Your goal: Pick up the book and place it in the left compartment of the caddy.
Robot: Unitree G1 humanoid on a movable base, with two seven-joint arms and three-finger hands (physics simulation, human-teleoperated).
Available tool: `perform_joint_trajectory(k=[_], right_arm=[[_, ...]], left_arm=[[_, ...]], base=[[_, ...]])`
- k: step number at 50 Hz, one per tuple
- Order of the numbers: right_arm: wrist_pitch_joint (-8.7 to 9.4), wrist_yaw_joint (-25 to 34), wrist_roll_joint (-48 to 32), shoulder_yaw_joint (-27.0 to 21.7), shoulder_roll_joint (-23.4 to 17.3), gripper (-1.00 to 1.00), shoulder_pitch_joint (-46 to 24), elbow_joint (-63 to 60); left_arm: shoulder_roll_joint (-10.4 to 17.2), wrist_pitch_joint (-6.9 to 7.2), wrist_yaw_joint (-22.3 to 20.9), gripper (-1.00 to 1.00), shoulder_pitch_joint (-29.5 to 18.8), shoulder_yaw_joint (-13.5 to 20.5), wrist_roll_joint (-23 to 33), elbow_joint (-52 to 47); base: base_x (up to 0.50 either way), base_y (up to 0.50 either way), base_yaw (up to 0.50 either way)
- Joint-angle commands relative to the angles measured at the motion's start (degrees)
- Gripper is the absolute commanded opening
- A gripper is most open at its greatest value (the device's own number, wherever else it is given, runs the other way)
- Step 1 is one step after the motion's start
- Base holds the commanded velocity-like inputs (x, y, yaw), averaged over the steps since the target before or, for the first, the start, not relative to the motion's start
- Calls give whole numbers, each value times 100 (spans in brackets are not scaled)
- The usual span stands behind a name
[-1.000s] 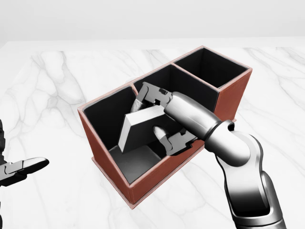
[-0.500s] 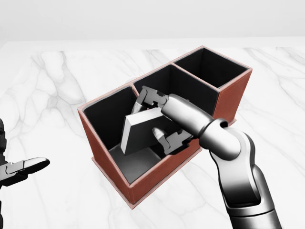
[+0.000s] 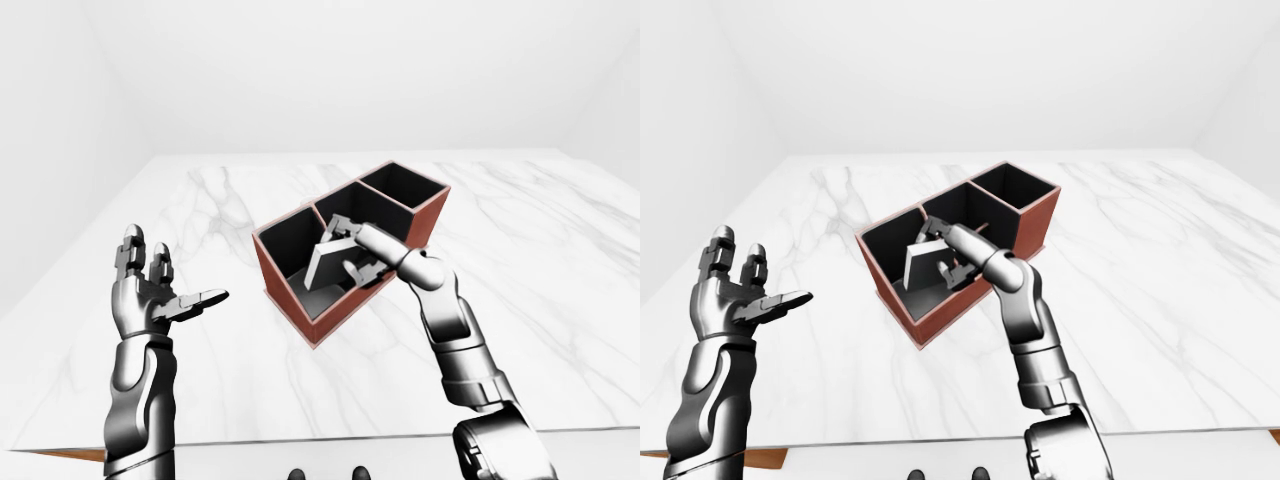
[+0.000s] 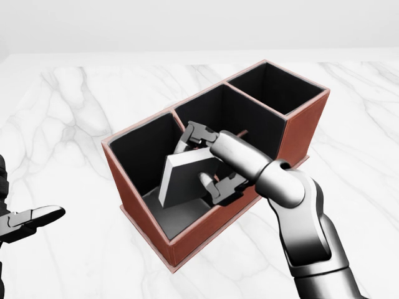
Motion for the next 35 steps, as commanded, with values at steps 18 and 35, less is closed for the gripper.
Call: perform_joint_trajectory(k=[18, 35], right_arm=[[0, -58, 25, 133, 229, -100, -249, 311], [0, -100, -271, 175, 275, -100, -407, 678]], left_arm=[[-17, 0, 0, 100, 20, -2, -1, -80], [-22, 0, -5, 100, 10, -9, 12, -46]], base=[[0, 0, 0], [0, 0, 0]])
